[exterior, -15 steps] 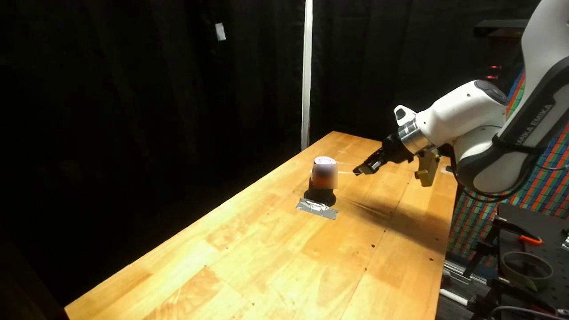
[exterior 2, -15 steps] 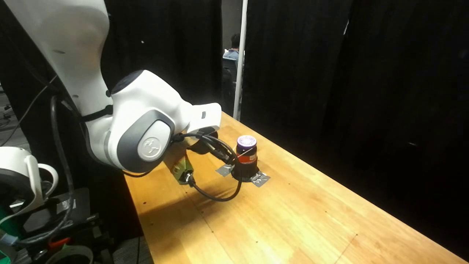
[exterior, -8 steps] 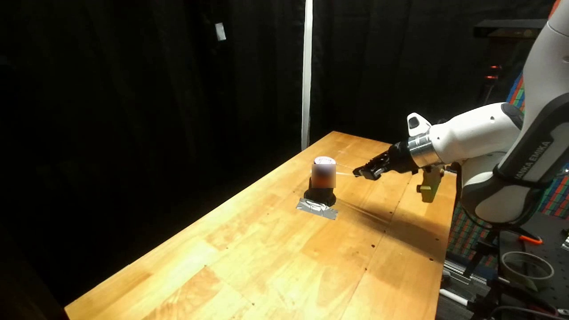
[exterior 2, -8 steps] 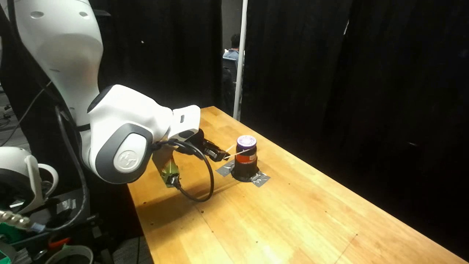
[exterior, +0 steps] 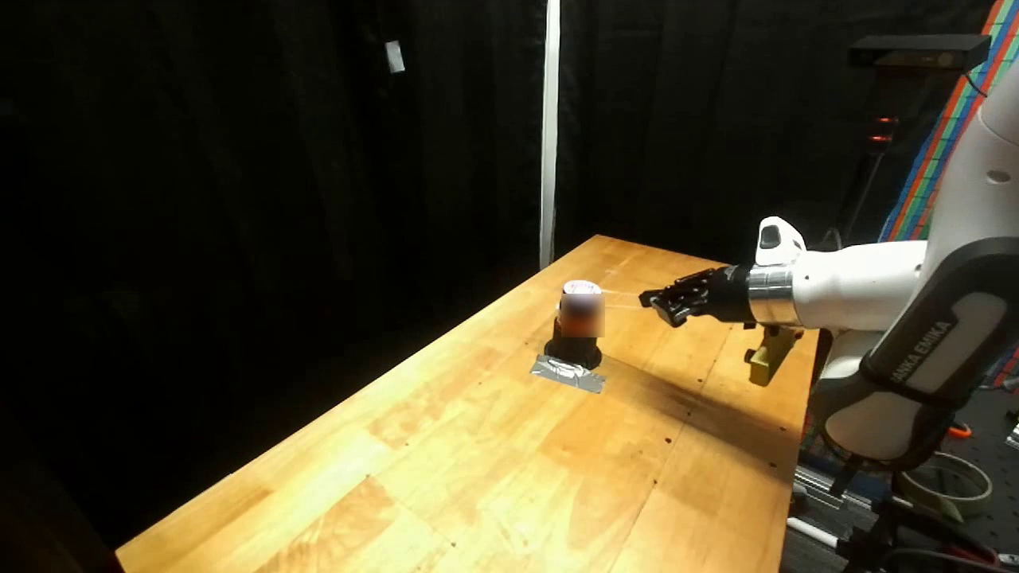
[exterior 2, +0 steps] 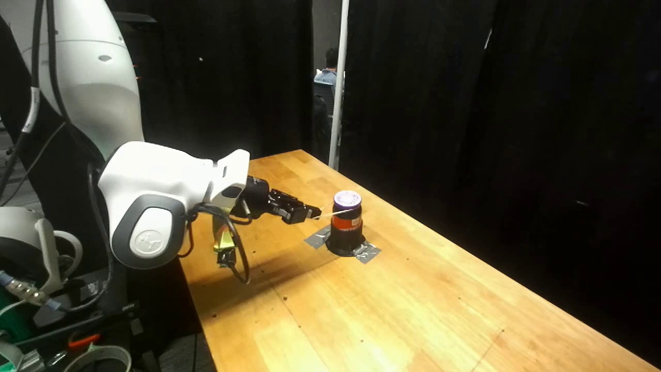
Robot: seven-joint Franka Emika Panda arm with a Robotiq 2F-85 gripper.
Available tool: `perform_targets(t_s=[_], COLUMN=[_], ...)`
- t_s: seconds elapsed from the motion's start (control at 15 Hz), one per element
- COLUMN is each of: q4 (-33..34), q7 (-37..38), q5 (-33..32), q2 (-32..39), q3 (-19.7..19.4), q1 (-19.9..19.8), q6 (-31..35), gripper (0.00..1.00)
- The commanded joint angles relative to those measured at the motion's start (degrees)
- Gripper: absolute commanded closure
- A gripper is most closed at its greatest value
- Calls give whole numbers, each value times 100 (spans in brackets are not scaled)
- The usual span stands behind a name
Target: Put the rubber band around the base of the cup
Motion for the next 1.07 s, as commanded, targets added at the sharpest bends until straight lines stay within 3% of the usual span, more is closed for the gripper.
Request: perform_targets(t_s=[0.0, 0.07, 0.13, 0.2, 0.27, 0.33, 0.4, 0.47, 0.53, 0.6, 0.67, 0.73, 0.8, 0.87, 1.0], q4=[174, 231, 274, 335, 392, 450, 434, 423, 480, 412, 236, 66, -175, -237, -314], q7=[-916, -1053, -579, -642, -1255, -665, -706, -1295, -679, -697, -1502, -1876, -1922, -2207, -3065], q5=[649, 705, 650, 679, 776, 762, 747, 828, 823, 754, 591, 483, 527, 532, 1153], q2=[-111, -80, 130, 128, -6, 221, 192, 0, 261, 206, -416, -852, -1120, -1382, -1902], q3=[1113, 1385, 524, 557, 1540, 390, 428, 1443, 317, 434, 1328, 1289, 696, 580, 323], q1=[-957, -1206, -285, -333, -1386, -157, -193, -1264, -48, -180, -1253, -1248, -629, -633, -392], q6=[730, 904, 510, 501, 1061, 511, 511, 1087, 523, 522, 741, 200, -595, -1024, -1951], gripper=[89, 89, 89, 89, 89, 89, 89, 89, 89, 89, 90, 68, 65, 64, 49])
